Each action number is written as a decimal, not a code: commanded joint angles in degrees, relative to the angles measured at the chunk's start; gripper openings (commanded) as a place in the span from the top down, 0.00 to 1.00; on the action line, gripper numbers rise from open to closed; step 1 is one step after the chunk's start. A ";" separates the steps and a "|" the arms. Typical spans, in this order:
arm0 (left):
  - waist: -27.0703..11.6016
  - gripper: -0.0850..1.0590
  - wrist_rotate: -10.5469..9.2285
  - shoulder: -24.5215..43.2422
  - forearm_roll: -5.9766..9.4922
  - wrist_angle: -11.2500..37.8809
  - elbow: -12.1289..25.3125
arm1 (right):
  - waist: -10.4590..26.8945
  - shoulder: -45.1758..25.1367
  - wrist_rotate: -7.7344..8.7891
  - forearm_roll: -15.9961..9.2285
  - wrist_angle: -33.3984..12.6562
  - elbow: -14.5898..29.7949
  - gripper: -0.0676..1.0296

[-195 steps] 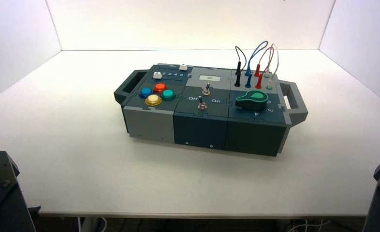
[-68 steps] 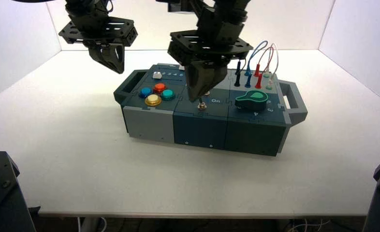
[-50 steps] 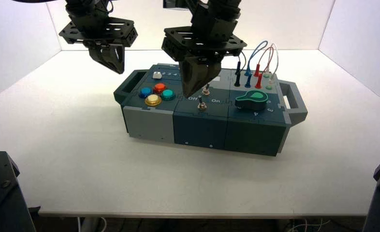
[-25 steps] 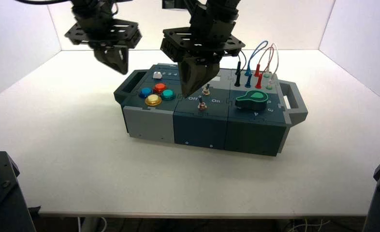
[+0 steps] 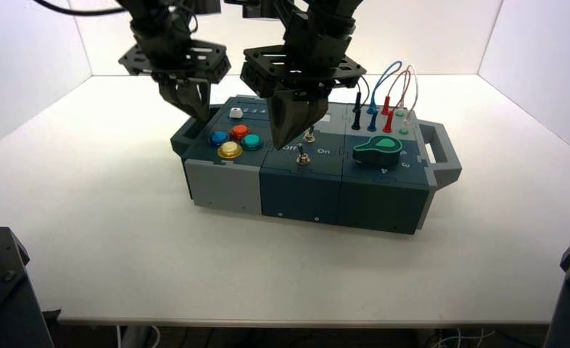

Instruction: Flip the bottom switch on with the right gripper.

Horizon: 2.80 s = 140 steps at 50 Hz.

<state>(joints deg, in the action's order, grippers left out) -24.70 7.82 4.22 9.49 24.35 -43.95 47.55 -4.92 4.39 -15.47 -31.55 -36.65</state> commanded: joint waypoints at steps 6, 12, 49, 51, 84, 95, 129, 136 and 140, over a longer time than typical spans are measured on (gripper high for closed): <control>0.00 0.95 0.00 2.20 0.09 -0.26 1.93 | 0.09 1.23 0.00 -0.18 -0.18 1.49 0.96; 0.00 0.95 0.00 3.08 0.09 -0.18 2.20 | 0.09 1.23 -0.09 -0.18 -0.26 1.58 0.96; 0.00 0.95 0.26 3.16 0.09 -0.18 2.37 | -3.87 -0.35 -0.44 -0.18 -0.09 -1.67 0.96; 0.00 0.95 0.26 3.16 0.09 -0.18 2.37 | -3.87 -0.18 -0.53 -0.18 0.09 -1.58 0.96; 0.00 0.95 0.26 3.08 0.00 0.09 2.37 | -7.47 1.49 -0.44 -0.18 -0.26 -1.32 0.96; 0.00 0.95 0.26 3.16 0.00 0.09 2.46 | -8.35 2.72 -0.44 -0.18 -0.26 -2.55 0.96; 0.00 0.95 0.35 3.60 -0.18 0.00 2.46 | -14.06 1.85 -0.53 -0.18 2.02 -7.21 0.96; 0.00 0.95 0.35 4.39 -0.18 -0.26 2.81 | -16.17 2.29 -0.35 -0.35 2.72 -8.35 0.96; 0.00 0.95 0.35 4.92 -0.26 -0.26 3.16 | -15.12 2.72 -0.35 -0.35 2.72 -7.47 0.96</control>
<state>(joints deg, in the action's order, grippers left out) -25.84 7.82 9.14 9.67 23.91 -41.22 36.56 -2.37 3.96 -16.52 -28.92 -43.77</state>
